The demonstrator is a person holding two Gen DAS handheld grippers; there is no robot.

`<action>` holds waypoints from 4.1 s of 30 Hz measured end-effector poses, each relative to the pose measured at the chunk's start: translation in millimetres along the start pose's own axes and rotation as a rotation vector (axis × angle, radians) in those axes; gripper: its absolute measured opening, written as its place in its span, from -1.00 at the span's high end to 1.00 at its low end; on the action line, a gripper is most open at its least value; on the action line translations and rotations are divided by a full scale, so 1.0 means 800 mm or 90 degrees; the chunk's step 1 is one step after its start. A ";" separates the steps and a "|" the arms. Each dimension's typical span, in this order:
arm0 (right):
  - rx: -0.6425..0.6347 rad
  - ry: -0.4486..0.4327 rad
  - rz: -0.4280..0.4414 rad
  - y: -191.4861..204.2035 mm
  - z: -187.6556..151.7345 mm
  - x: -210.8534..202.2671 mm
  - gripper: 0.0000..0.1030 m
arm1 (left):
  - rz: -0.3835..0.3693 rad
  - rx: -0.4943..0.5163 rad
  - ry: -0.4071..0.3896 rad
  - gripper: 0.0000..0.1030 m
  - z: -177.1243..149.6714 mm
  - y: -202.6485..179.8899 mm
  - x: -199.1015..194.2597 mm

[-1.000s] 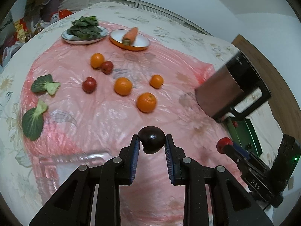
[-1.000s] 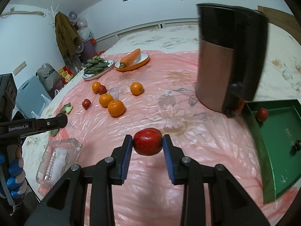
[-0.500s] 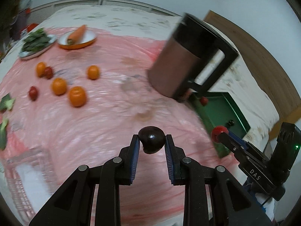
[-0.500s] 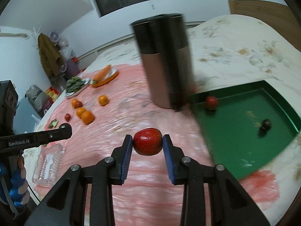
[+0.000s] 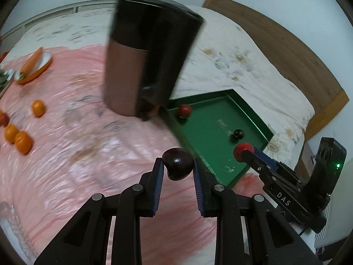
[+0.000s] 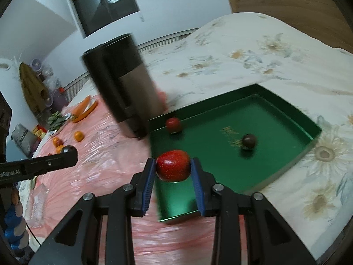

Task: Organize fruits
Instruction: 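Carry the plum in the left tool while the right tool carries the apple to the green tray, then open the left tool over the green tray while the right tool releases the apple there, then withdraw both open tools from the green tray back toward the fruits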

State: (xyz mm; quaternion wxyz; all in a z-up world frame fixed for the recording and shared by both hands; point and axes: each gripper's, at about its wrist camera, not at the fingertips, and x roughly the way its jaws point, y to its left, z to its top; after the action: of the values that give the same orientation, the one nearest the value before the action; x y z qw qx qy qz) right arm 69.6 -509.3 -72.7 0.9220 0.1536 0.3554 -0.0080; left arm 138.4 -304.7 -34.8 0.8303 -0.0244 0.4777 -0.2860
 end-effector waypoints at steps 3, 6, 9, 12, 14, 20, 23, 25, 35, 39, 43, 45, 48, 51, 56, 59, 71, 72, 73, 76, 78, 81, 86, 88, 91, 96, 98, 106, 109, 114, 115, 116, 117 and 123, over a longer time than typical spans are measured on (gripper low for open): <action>0.010 -0.002 -0.024 -0.028 0.005 0.002 0.40 | -0.002 0.024 0.021 0.56 0.006 -0.025 0.028; 0.016 0.004 -0.046 -0.051 0.008 0.009 0.40 | -0.003 0.051 0.037 0.56 0.009 -0.048 0.054; 0.022 0.015 -0.060 -0.068 0.007 0.018 0.40 | 0.013 0.104 0.053 0.56 0.009 -0.075 0.079; 0.027 0.023 -0.071 -0.078 0.007 0.027 0.40 | 0.026 0.149 0.066 0.56 0.009 -0.095 0.098; 0.024 0.027 -0.079 -0.083 0.009 0.033 0.40 | 0.034 0.163 0.076 0.56 0.009 -0.102 0.110; 0.023 0.044 -0.104 -0.091 0.008 0.046 0.40 | 0.058 0.197 0.106 0.56 0.002 -0.118 0.143; 0.019 0.055 -0.118 -0.094 0.005 0.053 0.39 | 0.073 0.218 0.116 0.56 -0.004 -0.123 0.151; 0.016 0.059 -0.121 -0.094 0.004 0.055 0.39 | 0.080 0.227 0.118 0.55 -0.005 -0.123 0.152; 0.012 0.040 -0.147 -0.087 0.007 0.036 -0.42 | 0.080 0.227 0.090 0.00 -0.003 -0.128 0.127; 0.000 0.028 -0.153 -0.078 0.011 0.021 -0.71 | 0.075 0.221 0.080 -0.01 -0.001 -0.127 0.110; -0.006 0.019 -0.153 -0.067 0.014 0.001 -0.75 | 0.069 0.209 0.068 -0.03 -0.002 -0.123 0.086; -0.007 0.011 -0.151 -0.062 0.013 -0.012 -0.83 | 0.065 0.200 0.058 -0.03 -0.004 -0.119 0.068; 0.001 -0.007 -0.149 -0.053 0.012 -0.034 -1.00 | 0.058 0.180 0.036 -0.03 -0.008 -0.110 0.040; 0.008 -0.028 -0.144 -0.039 0.011 -0.058 -1.00 | 0.066 0.177 0.010 -0.03 -0.014 -0.103 0.013; 0.002 -0.063 -0.144 -0.005 0.005 -0.094 -1.00 | 0.079 0.166 -0.015 -0.03 -0.031 -0.088 -0.035; -0.013 -0.077 -0.142 0.022 -0.001 -0.112 -1.00 | 0.091 0.160 -0.026 -0.03 -0.045 -0.076 -0.059; 0.007 -0.071 -0.087 0.089 -0.032 -0.142 -1.00 | 0.155 0.098 -0.006 -0.11 -0.107 0.010 -0.119; 0.008 -0.070 -0.081 0.093 -0.034 -0.143 -1.00 | 0.154 0.092 -0.006 -0.11 -0.110 0.015 -0.123; 0.010 -0.069 -0.073 0.099 -0.037 -0.144 -1.00 | 0.154 0.089 -0.007 -0.12 -0.115 0.019 -0.129; 0.011 -0.073 -0.055 0.117 -0.041 -0.150 -1.00 | 0.160 0.080 -0.020 -0.13 -0.125 0.030 -0.148; -0.001 -0.072 -0.036 0.132 -0.041 -0.154 -1.00 | 0.164 0.076 -0.031 -0.13 -0.132 0.035 -0.162; -0.023 -0.074 -0.028 0.155 -0.043 -0.160 -1.00 | 0.165 0.063 -0.044 -0.13 -0.138 0.042 -0.179; -0.045 -0.065 -0.020 0.183 -0.051 -0.165 -1.00 | 0.172 0.057 -0.060 -0.13 -0.152 0.054 -0.207; -0.051 -0.062 -0.015 0.192 -0.052 -0.168 -1.00 | 0.178 0.049 -0.070 -0.13 -0.158 0.061 -0.220; -0.066 -0.067 -0.006 0.208 -0.053 -0.176 -1.00 | 0.190 0.043 -0.080 -0.13 -0.165 0.069 -0.231; -0.098 -0.060 0.006 0.233 -0.060 -0.173 -1.00 | 0.204 0.027 -0.102 -0.13 -0.173 0.087 -0.245; -0.113 -0.054 0.009 0.243 -0.062 -0.164 -1.00 | 0.207 0.016 -0.106 -0.13 -0.174 0.097 -0.245; -0.160 0.000 0.044 0.278 -0.073 -0.102 -1.00 | 0.224 -0.065 -0.102 -0.13 -0.175 0.175 -0.238; -0.164 0.022 0.053 0.286 -0.078 -0.078 -1.00 | 0.235 -0.091 -0.102 -0.13 -0.177 0.205 -0.238; -0.165 0.053 0.066 0.294 -0.081 -0.039 -1.00 | 0.252 -0.144 -0.098 -0.13 -0.182 0.261 -0.239; -0.165 0.059 0.070 0.296 -0.081 -0.032 -1.00 | 0.255 -0.154 -0.096 -0.13 -0.183 0.271 -0.239; -0.167 0.066 0.075 0.299 -0.081 -0.024 -1.00 | 0.259 -0.168 -0.094 -0.13 -0.184 0.285 -0.240; -0.168 0.071 0.080 0.302 -0.080 -0.017 -1.00 | 0.262 -0.176 -0.094 -0.13 -0.184 0.293 -0.240; -0.186 0.097 0.111 0.331 -0.073 0.029 -1.00 | 0.274 -0.196 -0.085 -0.13 -0.171 0.340 -0.238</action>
State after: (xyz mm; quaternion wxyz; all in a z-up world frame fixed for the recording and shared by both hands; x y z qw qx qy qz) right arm 81.6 -237.6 -55.6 0.9020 0.0487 0.4073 0.1350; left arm 78.3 49.0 -45.8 0.8883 -0.0674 0.4537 -0.0244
